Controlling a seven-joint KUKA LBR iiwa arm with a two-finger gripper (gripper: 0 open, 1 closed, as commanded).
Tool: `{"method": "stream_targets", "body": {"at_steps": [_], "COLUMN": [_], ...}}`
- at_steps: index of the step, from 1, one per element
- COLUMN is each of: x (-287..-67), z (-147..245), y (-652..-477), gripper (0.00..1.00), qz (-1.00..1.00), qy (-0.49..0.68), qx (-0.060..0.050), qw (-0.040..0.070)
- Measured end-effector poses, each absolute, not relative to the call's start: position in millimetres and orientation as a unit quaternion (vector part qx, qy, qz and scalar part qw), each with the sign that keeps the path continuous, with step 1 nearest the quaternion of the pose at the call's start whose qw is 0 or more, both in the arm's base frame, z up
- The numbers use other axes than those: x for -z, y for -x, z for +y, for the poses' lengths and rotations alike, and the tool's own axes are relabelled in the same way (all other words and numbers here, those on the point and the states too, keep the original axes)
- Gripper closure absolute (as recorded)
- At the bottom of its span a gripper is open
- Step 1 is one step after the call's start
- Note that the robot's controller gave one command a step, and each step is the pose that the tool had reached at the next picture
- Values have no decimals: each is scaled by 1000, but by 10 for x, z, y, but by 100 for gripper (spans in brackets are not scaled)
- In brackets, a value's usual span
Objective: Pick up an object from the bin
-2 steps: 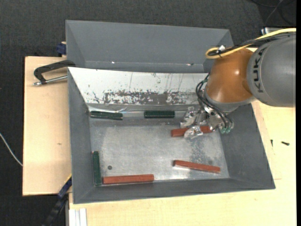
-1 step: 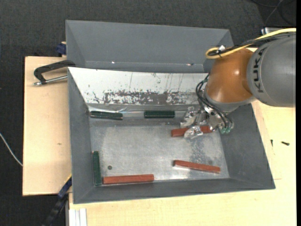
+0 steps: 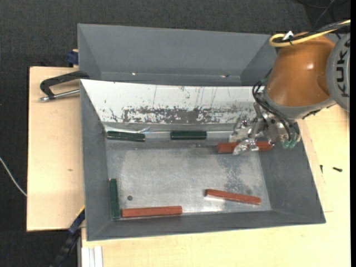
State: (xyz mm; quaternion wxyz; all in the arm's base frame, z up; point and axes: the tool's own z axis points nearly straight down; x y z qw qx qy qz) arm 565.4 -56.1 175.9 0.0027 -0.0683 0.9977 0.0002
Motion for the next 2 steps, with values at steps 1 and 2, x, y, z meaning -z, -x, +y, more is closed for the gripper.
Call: {"method": "stream_targets", "body": {"at_steps": [1, 2], "x": [-1759, -2531], "z": [-561, -592], "y": [-5654, -5595], "gripper": [100, 100], "qz": [998, 997], "qy": [68, 75], "qx": [0, 0], "qw": [3, 3]}}
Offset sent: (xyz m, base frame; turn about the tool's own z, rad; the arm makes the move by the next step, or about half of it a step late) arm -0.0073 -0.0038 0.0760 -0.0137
